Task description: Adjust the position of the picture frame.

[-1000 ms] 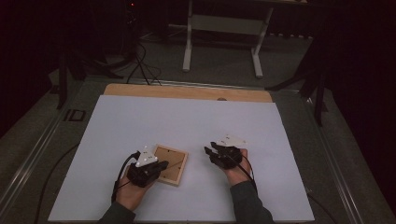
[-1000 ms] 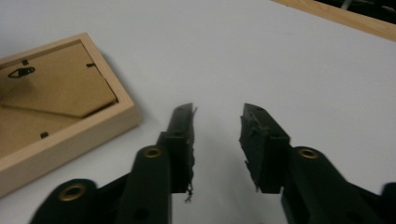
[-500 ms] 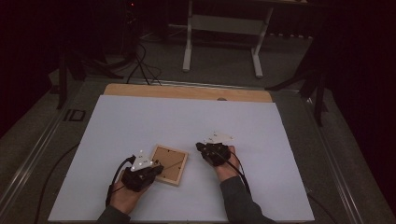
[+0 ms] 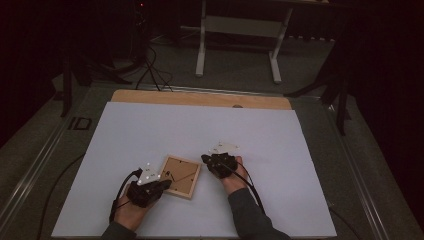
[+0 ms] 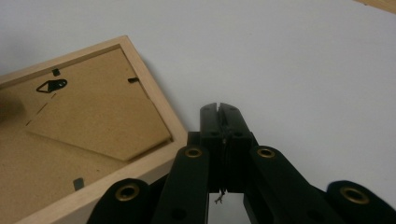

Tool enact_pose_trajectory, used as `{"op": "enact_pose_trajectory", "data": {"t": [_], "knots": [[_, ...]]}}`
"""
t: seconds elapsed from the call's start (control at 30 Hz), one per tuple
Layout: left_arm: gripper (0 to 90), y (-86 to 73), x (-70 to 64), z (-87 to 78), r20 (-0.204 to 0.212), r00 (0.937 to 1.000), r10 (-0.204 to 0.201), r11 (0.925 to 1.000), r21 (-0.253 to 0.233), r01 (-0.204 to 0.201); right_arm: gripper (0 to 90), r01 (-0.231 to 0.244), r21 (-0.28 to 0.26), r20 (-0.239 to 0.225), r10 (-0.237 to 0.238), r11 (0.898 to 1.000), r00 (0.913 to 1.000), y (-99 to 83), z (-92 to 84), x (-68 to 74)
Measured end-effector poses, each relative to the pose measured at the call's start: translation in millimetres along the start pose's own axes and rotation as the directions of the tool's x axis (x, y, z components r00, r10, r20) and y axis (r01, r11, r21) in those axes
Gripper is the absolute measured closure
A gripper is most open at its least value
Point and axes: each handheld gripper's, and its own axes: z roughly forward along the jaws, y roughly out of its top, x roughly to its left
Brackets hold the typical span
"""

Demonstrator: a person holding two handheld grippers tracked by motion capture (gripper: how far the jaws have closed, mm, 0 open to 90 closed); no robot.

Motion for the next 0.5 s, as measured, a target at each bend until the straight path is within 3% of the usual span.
{"op": "enact_pose_trajectory", "data": {"t": [0.5], "knots": [[89.6, -13.7, 0.2, -15.7, -0.01, 0.9999, -0.003, 1.0, 0.008, 0.003, 89.2, 0.008, 0.016, -0.019, -0.008, 1.0, 0.9998, 2.7, 9.7, 5.5]]}}
